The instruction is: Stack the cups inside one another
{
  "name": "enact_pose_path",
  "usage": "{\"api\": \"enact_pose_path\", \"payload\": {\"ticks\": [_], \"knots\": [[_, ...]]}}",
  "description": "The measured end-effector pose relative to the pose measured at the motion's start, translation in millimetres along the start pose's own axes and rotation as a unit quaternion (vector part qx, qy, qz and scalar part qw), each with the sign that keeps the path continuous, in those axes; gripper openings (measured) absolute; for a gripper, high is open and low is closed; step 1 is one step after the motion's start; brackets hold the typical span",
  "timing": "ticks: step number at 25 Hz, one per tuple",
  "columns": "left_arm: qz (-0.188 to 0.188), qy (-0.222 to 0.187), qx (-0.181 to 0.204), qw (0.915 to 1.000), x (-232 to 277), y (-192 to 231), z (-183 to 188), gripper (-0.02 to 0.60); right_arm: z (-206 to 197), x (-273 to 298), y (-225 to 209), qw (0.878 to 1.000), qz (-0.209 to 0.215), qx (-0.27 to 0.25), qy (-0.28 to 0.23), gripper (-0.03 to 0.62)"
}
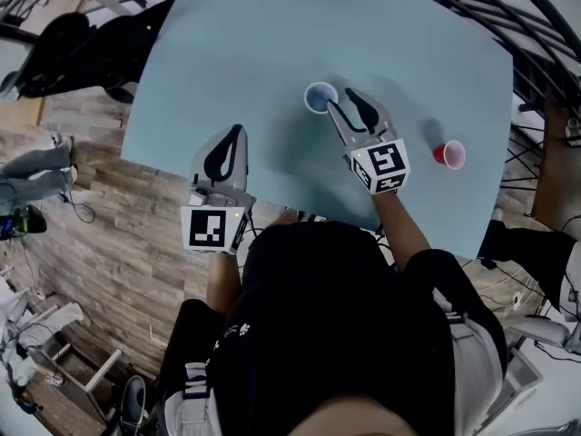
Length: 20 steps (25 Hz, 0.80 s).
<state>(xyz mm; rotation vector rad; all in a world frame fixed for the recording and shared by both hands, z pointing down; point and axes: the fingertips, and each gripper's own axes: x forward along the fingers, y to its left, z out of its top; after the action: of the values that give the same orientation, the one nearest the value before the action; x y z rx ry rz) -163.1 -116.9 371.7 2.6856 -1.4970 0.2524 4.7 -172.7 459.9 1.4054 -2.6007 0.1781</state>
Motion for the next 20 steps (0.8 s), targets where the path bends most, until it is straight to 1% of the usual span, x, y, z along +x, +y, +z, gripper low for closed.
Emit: {"api": "enact_pose_path", "payload": {"ticks": [2,4,5,8,14,20], "knots": [[-0.014,-0.006,0.001,0.9999,6,-8,5,-0.008,11,-13,-5,1.000,-0.014,0.009,-0.018,0.118],[-0.029,-0.010,0.005,0.9995,11,-16,10,-0.008,19,-25,-8,0.999,-0.019,0.021,-0.034,0.023],[-0.038,-0.011,0.007,0.9992,14,-21,11,-0.008,22,-31,-9,0.999,-0.019,0.028,-0.041,0.006],[-0.067,-0.013,0.011,0.9976,25,-38,13,-0.008,28,-50,-16,0.997,-0.028,0.037,-0.056,0.006],[-0.124,-0.024,0.019,0.9918,49,-77,20,-0.008,34,-96,-35,0.993,-0.075,0.044,-0.075,0.006],[-0.175,-0.031,0.016,0.9840,70,-113,23,-0.008,32,-133,-48,0.988,-0.118,0.052,-0.083,0.006]]}}
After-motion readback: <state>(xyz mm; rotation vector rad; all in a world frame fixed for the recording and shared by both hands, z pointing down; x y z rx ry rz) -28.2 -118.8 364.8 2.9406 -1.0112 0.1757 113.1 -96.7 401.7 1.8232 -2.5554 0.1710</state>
